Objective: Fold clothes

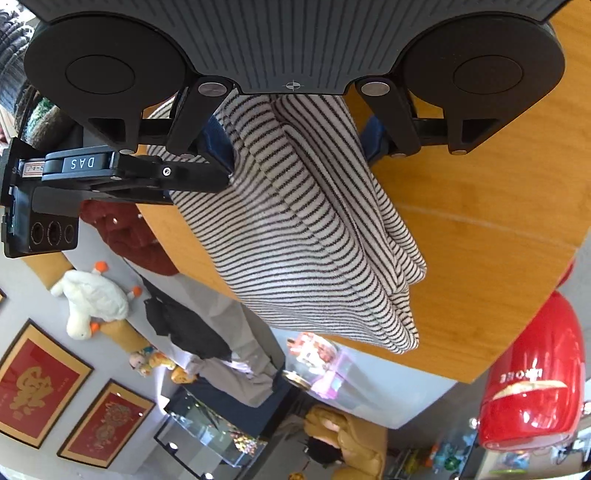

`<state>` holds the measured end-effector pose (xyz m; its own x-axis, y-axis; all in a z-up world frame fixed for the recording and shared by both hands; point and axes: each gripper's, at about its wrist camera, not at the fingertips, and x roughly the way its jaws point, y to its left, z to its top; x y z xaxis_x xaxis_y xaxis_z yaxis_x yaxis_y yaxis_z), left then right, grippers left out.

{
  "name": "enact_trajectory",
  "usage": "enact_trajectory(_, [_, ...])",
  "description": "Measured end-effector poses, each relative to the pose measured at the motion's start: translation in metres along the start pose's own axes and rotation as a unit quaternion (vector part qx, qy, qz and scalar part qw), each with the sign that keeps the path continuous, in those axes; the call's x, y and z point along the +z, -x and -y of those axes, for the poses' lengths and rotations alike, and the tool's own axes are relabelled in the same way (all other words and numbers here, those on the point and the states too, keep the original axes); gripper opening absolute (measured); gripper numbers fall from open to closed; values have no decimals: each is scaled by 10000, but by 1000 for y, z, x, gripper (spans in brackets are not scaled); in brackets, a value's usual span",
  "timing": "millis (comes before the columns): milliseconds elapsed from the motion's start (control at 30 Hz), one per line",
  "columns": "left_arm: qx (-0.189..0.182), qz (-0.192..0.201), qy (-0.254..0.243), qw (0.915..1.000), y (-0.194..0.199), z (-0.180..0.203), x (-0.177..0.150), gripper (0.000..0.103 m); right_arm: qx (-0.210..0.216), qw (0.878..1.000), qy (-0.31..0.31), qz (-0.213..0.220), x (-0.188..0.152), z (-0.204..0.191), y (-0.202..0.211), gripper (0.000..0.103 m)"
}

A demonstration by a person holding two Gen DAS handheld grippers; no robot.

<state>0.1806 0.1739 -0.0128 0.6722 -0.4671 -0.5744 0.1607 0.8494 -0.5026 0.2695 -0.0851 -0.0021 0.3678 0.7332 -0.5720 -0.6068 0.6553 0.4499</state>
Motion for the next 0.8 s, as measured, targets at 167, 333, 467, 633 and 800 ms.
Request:
enact_trajectory(167, [160,387,80,9991,-14,-31,33,75,-35,9994,-36,333,31,12,-44,72])
enact_trajectory(333, [342,684,-140,9970,-5,-32,49,73,-251,9987,198,385,39,12,-55,86])
enact_trajectory(467, [223,816,-105,9964,-13,-35,66,76,-296,9976,481,392,40,12,-60,92])
enact_trajectory(633, [74,980,-60,9951,-23,-39,88,78,-148,9993,97,318,43,17,-58,93])
enact_trajectory(800, [-22,1119,-24,9937,-32,-43,104,75,76,9994,-298,159,37,19,-47,96])
